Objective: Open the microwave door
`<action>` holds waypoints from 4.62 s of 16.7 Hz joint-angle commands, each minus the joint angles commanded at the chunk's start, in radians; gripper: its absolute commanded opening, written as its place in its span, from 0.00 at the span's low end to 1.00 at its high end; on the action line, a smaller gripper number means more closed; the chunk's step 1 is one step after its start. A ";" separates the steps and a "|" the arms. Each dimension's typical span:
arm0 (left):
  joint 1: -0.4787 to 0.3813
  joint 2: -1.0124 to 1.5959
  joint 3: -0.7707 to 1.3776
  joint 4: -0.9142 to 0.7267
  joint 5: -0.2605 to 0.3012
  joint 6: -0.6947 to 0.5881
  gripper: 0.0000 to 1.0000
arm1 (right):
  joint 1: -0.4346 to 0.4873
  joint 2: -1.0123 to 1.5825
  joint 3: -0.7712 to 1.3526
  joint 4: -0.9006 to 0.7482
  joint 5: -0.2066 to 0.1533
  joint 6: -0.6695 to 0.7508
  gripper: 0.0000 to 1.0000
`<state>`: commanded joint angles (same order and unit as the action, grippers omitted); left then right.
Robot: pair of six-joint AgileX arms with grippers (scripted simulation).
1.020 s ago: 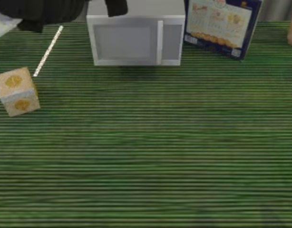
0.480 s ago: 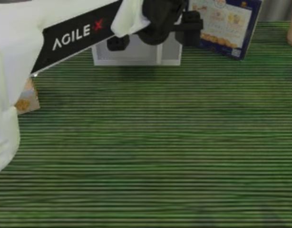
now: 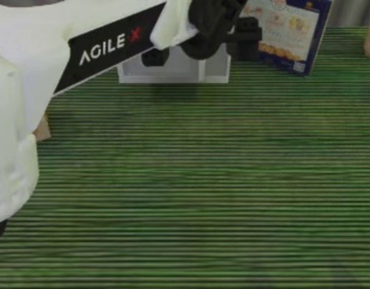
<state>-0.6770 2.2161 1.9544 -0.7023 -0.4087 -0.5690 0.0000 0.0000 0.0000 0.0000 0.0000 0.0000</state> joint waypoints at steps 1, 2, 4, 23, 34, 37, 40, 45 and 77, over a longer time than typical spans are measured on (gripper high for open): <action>0.006 0.025 0.017 0.013 0.004 0.006 1.00 | 0.000 0.000 0.000 0.000 0.000 0.000 1.00; 0.015 0.060 0.037 0.028 0.009 0.013 1.00 | 0.000 0.000 0.000 0.000 0.000 0.000 1.00; 0.034 0.143 0.079 0.064 0.022 0.031 1.00 | 0.000 0.000 0.000 0.000 0.000 0.000 1.00; 0.054 0.201 0.116 0.100 0.034 0.049 0.02 | 0.000 0.000 0.000 0.000 0.000 0.000 1.00; 0.018 0.161 0.039 0.103 0.037 0.045 0.00 | 0.000 0.000 0.000 0.000 0.000 0.000 1.00; 0.021 0.116 -0.038 0.146 0.021 0.029 0.00 | 0.000 0.000 0.000 0.000 0.000 0.000 1.00; 0.022 0.095 -0.067 0.166 0.014 0.020 0.00 | 0.000 0.000 0.000 0.000 0.000 0.000 1.00; 0.022 0.095 -0.067 0.166 0.014 0.020 0.00 | 0.000 0.000 0.000 0.000 0.000 0.000 1.00; 0.027 0.039 -0.166 0.230 0.052 0.079 0.00 | 0.000 0.000 0.000 0.000 0.000 0.000 1.00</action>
<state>-0.6498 2.2550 1.7884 -0.4721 -0.3569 -0.4904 0.0000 0.0000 0.0000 0.0000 0.0000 0.0000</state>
